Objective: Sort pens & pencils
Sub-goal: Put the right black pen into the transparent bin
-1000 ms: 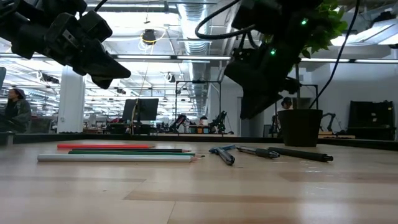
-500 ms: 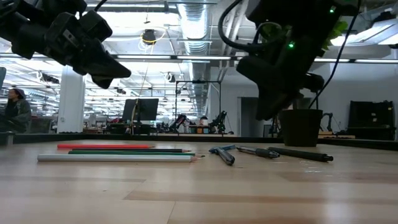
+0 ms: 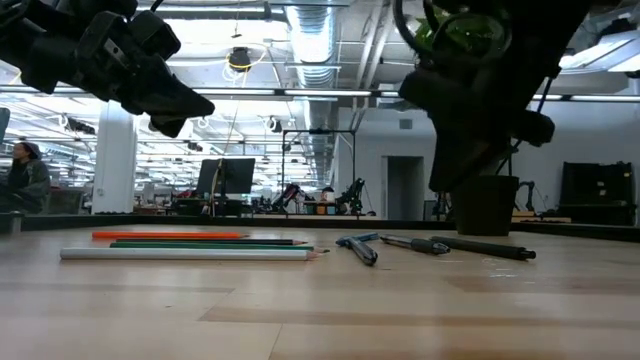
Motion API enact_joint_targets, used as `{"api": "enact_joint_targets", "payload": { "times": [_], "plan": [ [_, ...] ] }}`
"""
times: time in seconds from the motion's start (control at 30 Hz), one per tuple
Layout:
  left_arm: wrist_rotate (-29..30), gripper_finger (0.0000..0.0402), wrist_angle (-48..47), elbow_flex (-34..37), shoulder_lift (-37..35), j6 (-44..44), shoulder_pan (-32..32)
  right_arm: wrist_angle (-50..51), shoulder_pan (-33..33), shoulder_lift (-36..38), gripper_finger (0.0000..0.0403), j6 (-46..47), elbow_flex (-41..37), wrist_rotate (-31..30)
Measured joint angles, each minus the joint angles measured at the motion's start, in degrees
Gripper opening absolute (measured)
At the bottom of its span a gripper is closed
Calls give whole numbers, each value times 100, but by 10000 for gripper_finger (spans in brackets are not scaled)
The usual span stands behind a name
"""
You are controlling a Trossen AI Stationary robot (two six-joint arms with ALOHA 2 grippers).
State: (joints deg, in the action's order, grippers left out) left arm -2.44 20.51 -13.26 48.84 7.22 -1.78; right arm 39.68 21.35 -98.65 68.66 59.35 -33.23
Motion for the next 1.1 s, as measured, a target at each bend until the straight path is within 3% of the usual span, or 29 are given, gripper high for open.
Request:
{"api": "enact_joint_targets", "payload": {
  "times": [0.27,0.83,1.1],
  "plan": [
    [-78,0,-1,-2,0,4,-1,254,128,0,123,341,-2,-291],
    [-83,0,-2,-4,0,9,0,-1033,407,2,123,787,-746,-433],
    [-85,0,0,-4,0,9,-2,-1113,412,0,123,798,-824,-364]
  ]
}}
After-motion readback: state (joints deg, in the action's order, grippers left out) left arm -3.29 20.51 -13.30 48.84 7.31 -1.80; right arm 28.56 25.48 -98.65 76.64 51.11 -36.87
